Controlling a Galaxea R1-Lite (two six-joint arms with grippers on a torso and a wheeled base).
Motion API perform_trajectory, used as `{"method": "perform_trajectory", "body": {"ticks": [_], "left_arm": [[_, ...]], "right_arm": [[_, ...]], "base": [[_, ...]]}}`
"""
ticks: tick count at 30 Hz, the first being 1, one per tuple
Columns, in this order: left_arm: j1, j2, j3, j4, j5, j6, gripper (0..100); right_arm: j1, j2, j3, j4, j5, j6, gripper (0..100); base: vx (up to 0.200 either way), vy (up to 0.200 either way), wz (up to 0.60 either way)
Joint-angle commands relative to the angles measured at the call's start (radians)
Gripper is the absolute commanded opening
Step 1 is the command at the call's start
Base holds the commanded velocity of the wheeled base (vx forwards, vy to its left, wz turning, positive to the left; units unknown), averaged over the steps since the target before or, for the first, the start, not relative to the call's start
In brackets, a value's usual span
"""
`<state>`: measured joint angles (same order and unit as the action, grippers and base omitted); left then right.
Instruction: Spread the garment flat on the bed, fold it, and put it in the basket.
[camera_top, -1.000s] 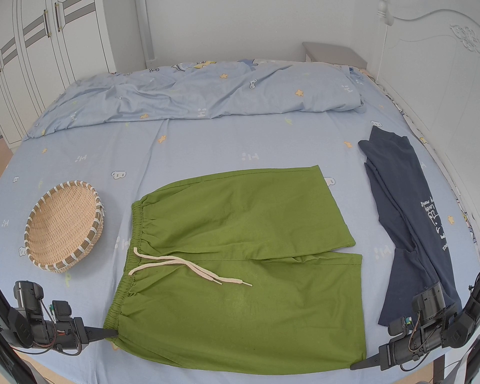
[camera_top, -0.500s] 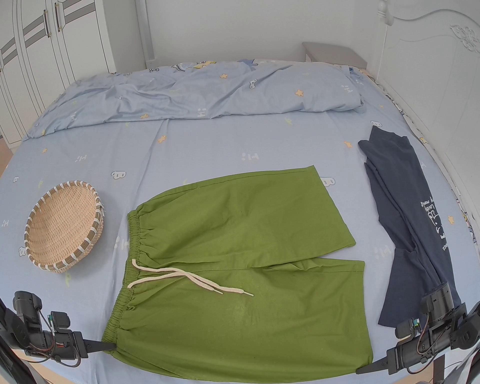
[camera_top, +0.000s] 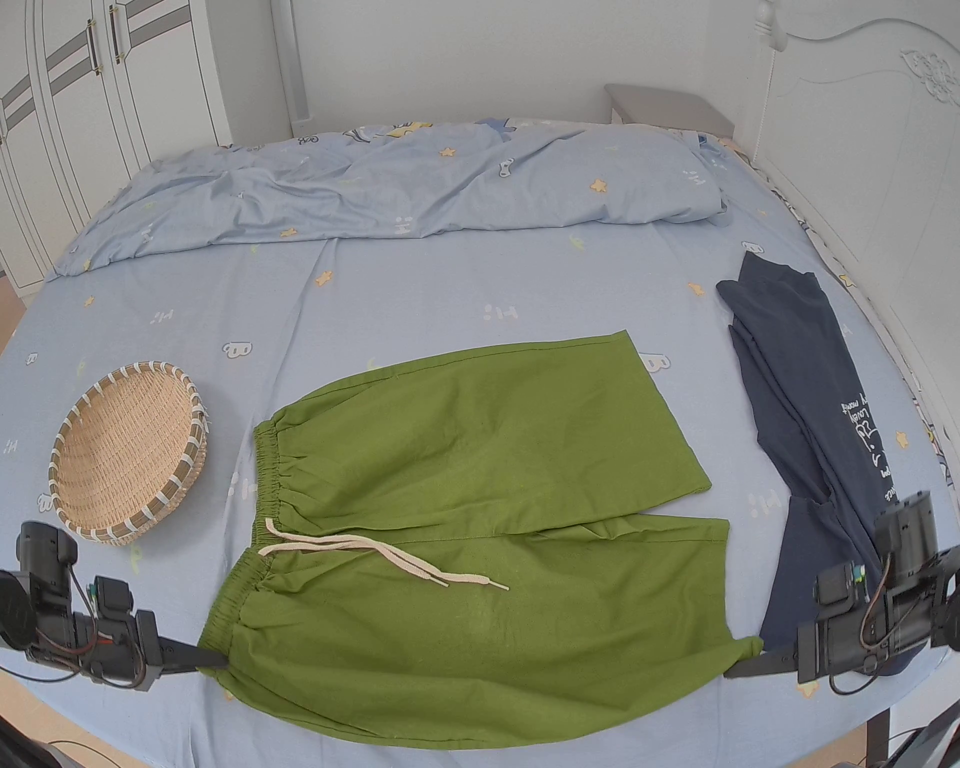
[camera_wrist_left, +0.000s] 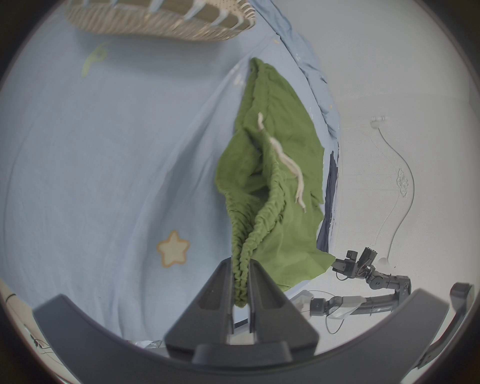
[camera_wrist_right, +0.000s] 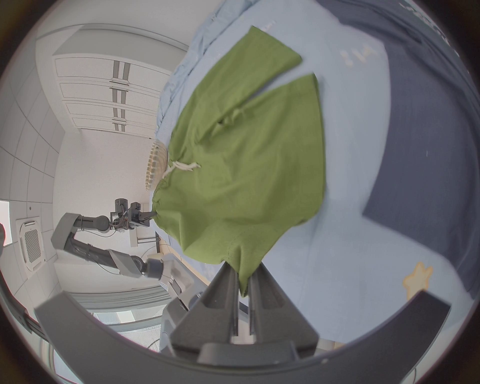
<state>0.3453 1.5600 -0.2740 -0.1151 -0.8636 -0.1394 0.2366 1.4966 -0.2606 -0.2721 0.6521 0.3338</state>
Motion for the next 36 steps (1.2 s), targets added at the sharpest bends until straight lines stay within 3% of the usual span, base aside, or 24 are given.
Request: {"method": "perform_trajectory", "body": {"ticks": [1,6,18,25,36], "left_arm": [[-0.058,-0.149,-0.278,0.244,0.008,-0.101,0],[-0.063,-0.121,-0.442,0.364,0.006,-0.112,0],[-0.089,0.127,-0.741,0.365,0.006,-0.197,0],[-0.131,0.276,-0.949,0.385,0.015,-0.25,0],[-0.146,0.393,-1.151,0.457,0.017,-0.25,0]], "right_arm": [[-0.006,-0.133,-0.281,0.226,-0.005,0.011,0],[-0.008,-0.122,-0.474,0.346,-0.005,0.011,0],[-0.01,0.067,-0.862,0.467,-0.022,0.005,0],[-0.02,0.234,-1.08,0.479,-0.08,0.004,0],[-0.051,0.379,-1.324,0.502,-0.091,0.008,0]], "base": [[0.0,0.0,0.0],[0.0,0.0,0.0],[0.0,0.0,0.0],[0.0,0.0,0.0],[0.0,0.0,0.0]]}}
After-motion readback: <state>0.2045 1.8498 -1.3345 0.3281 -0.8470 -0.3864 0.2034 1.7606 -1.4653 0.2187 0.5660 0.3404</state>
